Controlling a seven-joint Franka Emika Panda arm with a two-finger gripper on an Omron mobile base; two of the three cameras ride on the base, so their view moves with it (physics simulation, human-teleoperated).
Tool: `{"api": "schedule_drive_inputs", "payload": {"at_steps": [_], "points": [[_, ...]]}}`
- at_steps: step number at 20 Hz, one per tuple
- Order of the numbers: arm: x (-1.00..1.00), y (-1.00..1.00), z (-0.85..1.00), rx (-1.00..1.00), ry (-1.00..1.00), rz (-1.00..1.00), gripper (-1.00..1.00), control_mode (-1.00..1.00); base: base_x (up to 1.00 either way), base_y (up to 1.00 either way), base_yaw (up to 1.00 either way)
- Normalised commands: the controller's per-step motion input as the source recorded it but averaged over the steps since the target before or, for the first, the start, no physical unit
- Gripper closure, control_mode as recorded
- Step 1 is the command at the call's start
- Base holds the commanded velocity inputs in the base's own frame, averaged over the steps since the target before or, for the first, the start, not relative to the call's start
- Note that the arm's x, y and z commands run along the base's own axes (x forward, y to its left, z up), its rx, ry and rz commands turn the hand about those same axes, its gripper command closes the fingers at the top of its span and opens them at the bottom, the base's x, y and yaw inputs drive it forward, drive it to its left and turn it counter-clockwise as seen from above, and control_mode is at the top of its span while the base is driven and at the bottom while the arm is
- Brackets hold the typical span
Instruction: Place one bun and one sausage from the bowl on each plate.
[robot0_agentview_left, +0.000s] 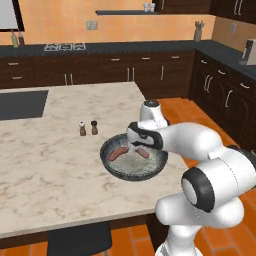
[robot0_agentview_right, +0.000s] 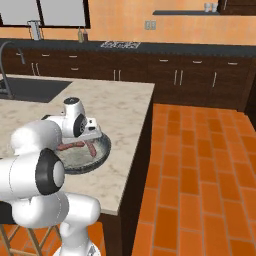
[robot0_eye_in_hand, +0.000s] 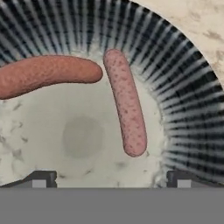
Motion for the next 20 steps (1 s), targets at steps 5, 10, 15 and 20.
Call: {"api": "schedule_drive_inputs", "payload": {"at_steps": [5, 10, 15, 20], "points": [[0.38, 0.0, -0.71, 0.0, 0.05, 0.0, -1.0, -1.0, 0.0, 0.0, 0.0], [0.04, 0.0, -0.52, 0.0, 0.05, 0.0, -1.0, -1.0, 0.0, 0.0, 0.0], [0.02, 0.0, -0.41, 0.0, 0.05, 0.0, -1.0, -1.0, 0.0, 0.0, 0.0], [-0.4, 0.05, -0.12, 0.0, 0.04, 0.0, -1.0, -1.0, 0.0, 0.0, 0.0]]}}
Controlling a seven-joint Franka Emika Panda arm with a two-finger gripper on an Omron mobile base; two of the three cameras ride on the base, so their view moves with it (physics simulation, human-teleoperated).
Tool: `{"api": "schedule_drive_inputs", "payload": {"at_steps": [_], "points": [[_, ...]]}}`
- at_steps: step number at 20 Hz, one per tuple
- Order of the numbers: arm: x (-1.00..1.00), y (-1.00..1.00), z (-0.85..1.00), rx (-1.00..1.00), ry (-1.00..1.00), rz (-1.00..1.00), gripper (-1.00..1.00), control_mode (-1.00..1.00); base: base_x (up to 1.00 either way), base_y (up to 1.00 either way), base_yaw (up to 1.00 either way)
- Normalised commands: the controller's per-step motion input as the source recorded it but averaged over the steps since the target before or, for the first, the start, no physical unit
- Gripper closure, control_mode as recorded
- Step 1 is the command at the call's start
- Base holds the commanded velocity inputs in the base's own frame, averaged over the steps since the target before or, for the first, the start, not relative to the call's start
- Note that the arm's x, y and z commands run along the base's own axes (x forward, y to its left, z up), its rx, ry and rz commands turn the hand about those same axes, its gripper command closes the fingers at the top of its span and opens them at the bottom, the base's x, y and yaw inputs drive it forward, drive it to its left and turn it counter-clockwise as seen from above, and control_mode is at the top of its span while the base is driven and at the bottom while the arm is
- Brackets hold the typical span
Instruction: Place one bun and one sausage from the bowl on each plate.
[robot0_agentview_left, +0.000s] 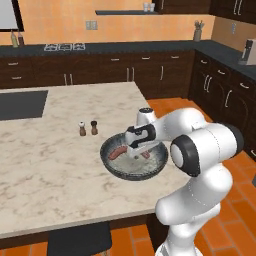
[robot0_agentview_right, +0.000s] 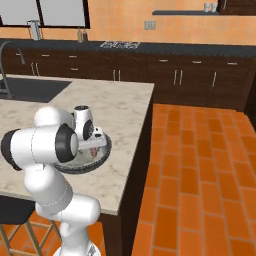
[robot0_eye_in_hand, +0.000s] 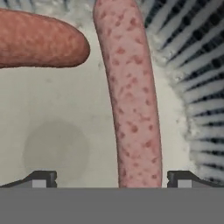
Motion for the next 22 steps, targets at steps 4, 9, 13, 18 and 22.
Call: {"api": "schedule_drive_inputs", "payload": {"at_steps": [4, 9, 13, 18, 22], "points": [[-0.52, 0.31, 0.0, 0.0, 0.0, 0.0, -1.0, -1.0, 0.0, 0.0, 0.0], [-0.38, 0.4, 0.07, -0.01, 0.0, -0.03, -1.0, -1.0, 0.0, 0.0, 0.0], [-0.1, -0.03, 0.67, 0.0, 0.0, -0.1, -1.0, -1.0, 0.0, 0.0, 0.0], [0.3, -0.06, 0.5, 0.0, 0.0, -0.21, -1.0, -1.0, 0.0, 0.0, 0.0], [0.66, 0.0, -0.36, -0.07, 0.0, -0.14, -1.0, -1.0, 0.0, 0.0, 0.0]]}}
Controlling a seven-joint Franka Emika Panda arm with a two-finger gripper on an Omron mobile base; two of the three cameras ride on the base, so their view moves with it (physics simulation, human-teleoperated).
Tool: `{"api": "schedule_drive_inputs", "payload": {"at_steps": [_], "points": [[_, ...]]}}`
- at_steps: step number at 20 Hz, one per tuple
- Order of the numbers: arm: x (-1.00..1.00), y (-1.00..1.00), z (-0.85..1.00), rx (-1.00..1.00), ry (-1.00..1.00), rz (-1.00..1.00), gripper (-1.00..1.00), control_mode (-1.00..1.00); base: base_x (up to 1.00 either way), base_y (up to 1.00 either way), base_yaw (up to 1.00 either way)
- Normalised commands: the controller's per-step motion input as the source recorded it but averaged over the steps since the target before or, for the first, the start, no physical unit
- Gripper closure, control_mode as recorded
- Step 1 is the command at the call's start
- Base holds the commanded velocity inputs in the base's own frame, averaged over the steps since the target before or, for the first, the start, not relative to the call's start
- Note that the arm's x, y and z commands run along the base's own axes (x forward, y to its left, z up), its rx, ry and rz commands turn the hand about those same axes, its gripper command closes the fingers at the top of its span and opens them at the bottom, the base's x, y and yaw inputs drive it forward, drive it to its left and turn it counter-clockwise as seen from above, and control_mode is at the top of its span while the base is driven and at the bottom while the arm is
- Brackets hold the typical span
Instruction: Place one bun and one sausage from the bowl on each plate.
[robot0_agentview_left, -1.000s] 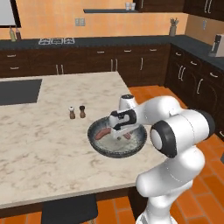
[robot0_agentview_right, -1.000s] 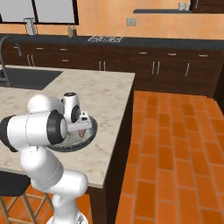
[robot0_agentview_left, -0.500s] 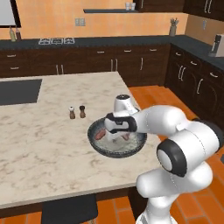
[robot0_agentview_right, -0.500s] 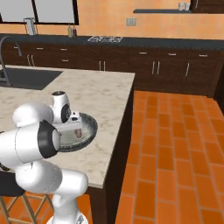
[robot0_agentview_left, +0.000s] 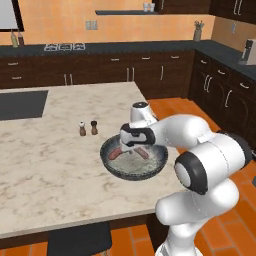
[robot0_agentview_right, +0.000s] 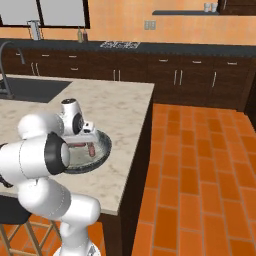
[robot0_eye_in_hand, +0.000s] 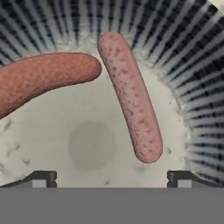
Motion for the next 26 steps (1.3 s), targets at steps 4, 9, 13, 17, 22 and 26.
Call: {"api": "schedule_drive_inputs", "payload": {"at_steps": [4, 9, 13, 17, 22, 26], "points": [[0.16, -0.26, -0.6, -0.08, -0.03, -0.11, -1.0, -1.0, 0.0, 0.0, 0.0], [0.04, -0.25, -0.24, 0.0, 0.0, 0.0, -1.0, -1.0, 0.0, 0.0, 0.0], [0.1, 0.0, -0.52, 0.0, 0.0, 0.0, -1.0, -1.0, 0.0, 0.0, 0.0], [0.02, 0.0, -0.27, 0.0, 0.0, 0.0, -1.0, -1.0, 0.0, 0.0, 0.0], [0.0, 0.0, -0.04, 0.0, 0.0, 0.0, 1.0, -1.0, 0.0, 0.0, 0.0], [0.0, 0.0, 0.0, 0.0, 0.0, 0.0, 1.0, -1.0, 0.0, 0.0, 0.0]]}}
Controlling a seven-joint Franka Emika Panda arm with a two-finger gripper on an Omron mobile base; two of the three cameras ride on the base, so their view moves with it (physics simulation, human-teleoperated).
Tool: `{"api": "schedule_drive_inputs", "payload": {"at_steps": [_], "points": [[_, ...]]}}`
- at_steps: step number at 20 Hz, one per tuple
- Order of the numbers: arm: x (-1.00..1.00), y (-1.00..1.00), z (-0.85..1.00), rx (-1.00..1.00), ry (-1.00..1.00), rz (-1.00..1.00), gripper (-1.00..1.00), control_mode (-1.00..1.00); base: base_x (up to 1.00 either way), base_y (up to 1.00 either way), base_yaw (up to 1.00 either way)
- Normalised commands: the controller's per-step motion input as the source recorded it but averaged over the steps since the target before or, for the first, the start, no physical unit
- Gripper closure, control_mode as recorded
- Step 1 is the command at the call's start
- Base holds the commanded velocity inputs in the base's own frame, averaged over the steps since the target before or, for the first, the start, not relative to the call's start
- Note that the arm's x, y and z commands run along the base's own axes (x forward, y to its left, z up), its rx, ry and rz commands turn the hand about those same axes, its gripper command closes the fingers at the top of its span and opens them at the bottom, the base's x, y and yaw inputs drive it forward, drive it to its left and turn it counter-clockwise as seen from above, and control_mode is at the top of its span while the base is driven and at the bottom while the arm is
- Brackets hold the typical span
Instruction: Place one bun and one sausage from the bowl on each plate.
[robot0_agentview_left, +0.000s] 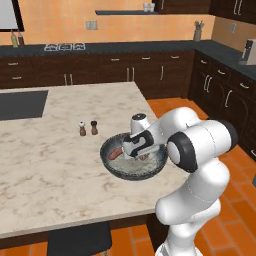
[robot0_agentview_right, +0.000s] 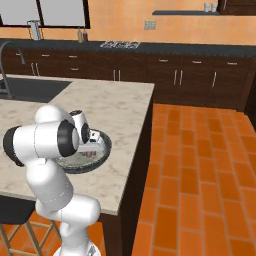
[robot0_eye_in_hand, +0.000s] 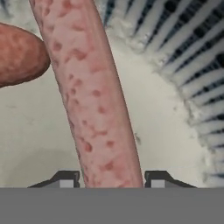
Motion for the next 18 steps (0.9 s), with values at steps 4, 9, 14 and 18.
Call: {"api": "schedule_drive_inputs", "payload": {"at_steps": [4, 9, 14, 18], "points": [[0.0, 0.0, 0.0, 0.0, 0.0, 0.0, 1.0, -1.0, 0.0, 0.0, 0.0], [-0.5, -0.08, 0.5, -0.01, 0.01, 0.0, 1.0, -1.0, 0.0, 0.0, 0.0], [-0.91, -0.15, 1.0, 0.0, 0.0, 0.0, 1.0, -1.0, 0.0, 0.0, 0.0], [-1.0, -0.02, 0.91, 0.0, -0.03, 0.0, 1.0, -1.0, 0.0, 0.0, 0.0]]}}
